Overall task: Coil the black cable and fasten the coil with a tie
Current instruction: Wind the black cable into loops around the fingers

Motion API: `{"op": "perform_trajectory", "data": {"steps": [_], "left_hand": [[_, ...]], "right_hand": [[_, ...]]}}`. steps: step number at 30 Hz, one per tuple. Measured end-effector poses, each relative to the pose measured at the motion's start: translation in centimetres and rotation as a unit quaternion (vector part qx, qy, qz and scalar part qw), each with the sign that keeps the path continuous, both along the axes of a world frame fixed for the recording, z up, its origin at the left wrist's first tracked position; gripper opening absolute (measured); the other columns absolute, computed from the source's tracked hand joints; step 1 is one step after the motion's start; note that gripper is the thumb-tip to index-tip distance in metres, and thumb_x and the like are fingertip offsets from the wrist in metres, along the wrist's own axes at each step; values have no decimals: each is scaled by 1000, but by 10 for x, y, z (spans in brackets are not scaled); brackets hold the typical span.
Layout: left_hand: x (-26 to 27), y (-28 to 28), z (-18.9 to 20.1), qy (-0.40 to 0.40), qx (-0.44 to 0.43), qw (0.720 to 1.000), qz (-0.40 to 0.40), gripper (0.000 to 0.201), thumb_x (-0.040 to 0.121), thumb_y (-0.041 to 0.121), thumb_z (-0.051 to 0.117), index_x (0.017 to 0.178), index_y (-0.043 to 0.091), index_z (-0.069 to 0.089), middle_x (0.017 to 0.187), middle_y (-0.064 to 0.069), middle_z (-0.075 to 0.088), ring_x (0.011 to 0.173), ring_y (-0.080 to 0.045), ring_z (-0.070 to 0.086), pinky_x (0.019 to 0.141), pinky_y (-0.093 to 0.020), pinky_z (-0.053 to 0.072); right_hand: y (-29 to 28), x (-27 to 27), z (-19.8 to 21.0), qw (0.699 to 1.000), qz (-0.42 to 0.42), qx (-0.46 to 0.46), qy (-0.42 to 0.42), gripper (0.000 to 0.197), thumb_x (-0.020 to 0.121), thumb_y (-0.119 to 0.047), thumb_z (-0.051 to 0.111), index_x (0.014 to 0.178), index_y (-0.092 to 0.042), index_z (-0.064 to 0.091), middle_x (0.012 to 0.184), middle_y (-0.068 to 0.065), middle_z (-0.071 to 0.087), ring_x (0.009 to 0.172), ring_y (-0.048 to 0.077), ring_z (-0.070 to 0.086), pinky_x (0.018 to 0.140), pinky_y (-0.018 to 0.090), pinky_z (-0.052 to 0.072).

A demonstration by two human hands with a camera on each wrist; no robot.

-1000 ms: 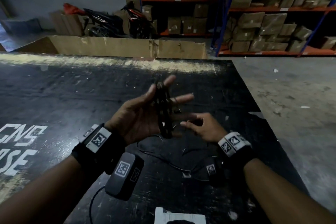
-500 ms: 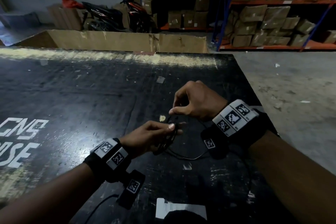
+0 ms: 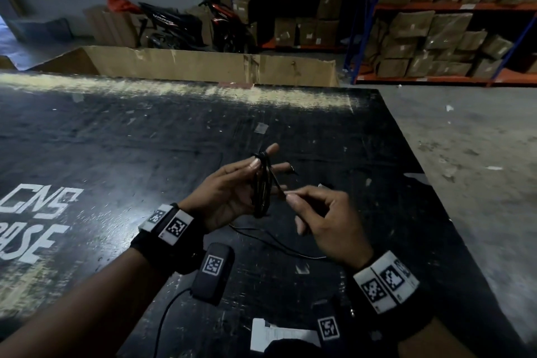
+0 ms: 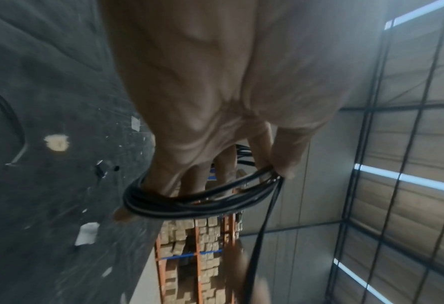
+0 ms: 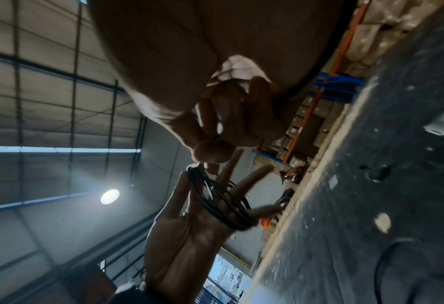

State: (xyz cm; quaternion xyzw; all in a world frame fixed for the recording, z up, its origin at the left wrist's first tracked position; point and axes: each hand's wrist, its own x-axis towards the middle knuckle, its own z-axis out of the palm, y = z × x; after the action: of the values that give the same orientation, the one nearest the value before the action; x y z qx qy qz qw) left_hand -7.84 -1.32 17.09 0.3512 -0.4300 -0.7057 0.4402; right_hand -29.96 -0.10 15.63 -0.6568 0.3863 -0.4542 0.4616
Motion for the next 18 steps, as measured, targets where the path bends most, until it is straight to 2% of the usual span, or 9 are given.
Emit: {"op": "perform_trajectory", "data": {"steps": [3, 5, 7, 8, 11, 13, 14, 15, 18], "left_hand": [[3, -9, 10, 24, -14, 999, 19, 47, 102, 32, 44, 148, 35, 53, 153, -10, 56, 136, -44, 56, 113, -80, 20], [7, -14, 19, 41, -29, 998, 28, 47, 102, 35, 42, 147, 40, 52, 154, -8, 55, 139, -45, 52, 110, -77, 30], [11, -18, 29, 65, -37, 997, 34, 49, 102, 38, 40, 150, 42, 47, 157, -8, 52, 143, -47, 46, 103, -66, 43], [13, -21, 34, 82, -41, 995, 34, 50, 103, 40, 39, 152, 42, 43, 160, -8, 49, 144, -47, 44, 102, -68, 45], [19, -25, 47, 122, -54, 991, 28, 50, 108, 42, 28, 158, 42, 32, 165, -8, 39, 147, -48, 39, 106, -81, 31], [17, -24, 51, 135, -67, 989, -1, 49, 111, 41, 22, 159, 40, 29, 167, -9, 36, 149, -48, 36, 107, -86, 21], [14, -22, 52, 149, -70, 986, -23, 49, 111, 40, 22, 159, 38, 30, 168, -10, 34, 150, -50, 33, 108, -87, 17], [10, -19, 52, 169, -70, 982, -48, 49, 110, 39, 24, 159, 36, 31, 169, -11, 31, 151, -51, 30, 108, -87, 14], [2, -8, 54, 205, -56, 970, -115, 49, 108, 37, 29, 157, 33, 36, 171, -14, 22, 152, -55, 21, 109, -87, 9]], "right_hand": [[12, -3, -12, 996, 37, 59, -53, 21, 99, -8, 58, 103, 0, 77, 52, 16, 55, 35, 1, 42, 43, 10, 34], [16, -7, -24, 990, 56, 102, -73, 23, 99, -13, 57, 104, -5, 78, 53, 17, 55, 33, 3, 36, 40, 13, 27], [17, -11, -38, 983, 74, 145, -82, 25, 94, -25, 60, 101, -12, 81, 52, 16, 54, 33, 7, 31, 38, 19, 19], [17, -11, -43, 979, 86, 166, -79, 26, 91, -30, 61, 100, -15, 81, 51, 14, 54, 33, 8, 30, 39, 20, 18], [12, -13, -61, 968, 96, 226, -60, 22, 96, -24, 62, 91, -21, 84, 47, 2, 55, 31, 3, 35, 35, 12, 23], [2, -14, -70, 963, 109, 242, -37, 30, 102, -17, 53, 95, -10, 81, 45, -7, 56, 31, 0, 37, 34, 12, 25], [-5, -12, -73, 962, 129, 241, -20, 32, 104, -17, 49, 98, -2, 76, 43, -8, 55, 31, 1, 37, 35, 13, 26], [-12, -11, -76, 960, 144, 238, 1, 33, 104, -21, 47, 99, 0, 73, 43, -8, 54, 31, 2, 37, 35, 14, 26], [-31, -6, -77, 965, 139, 212, 62, 37, 101, -34, 48, 84, -7, 68, 43, -9, 52, 38, 2, 40, 44, 17, 33]]}}
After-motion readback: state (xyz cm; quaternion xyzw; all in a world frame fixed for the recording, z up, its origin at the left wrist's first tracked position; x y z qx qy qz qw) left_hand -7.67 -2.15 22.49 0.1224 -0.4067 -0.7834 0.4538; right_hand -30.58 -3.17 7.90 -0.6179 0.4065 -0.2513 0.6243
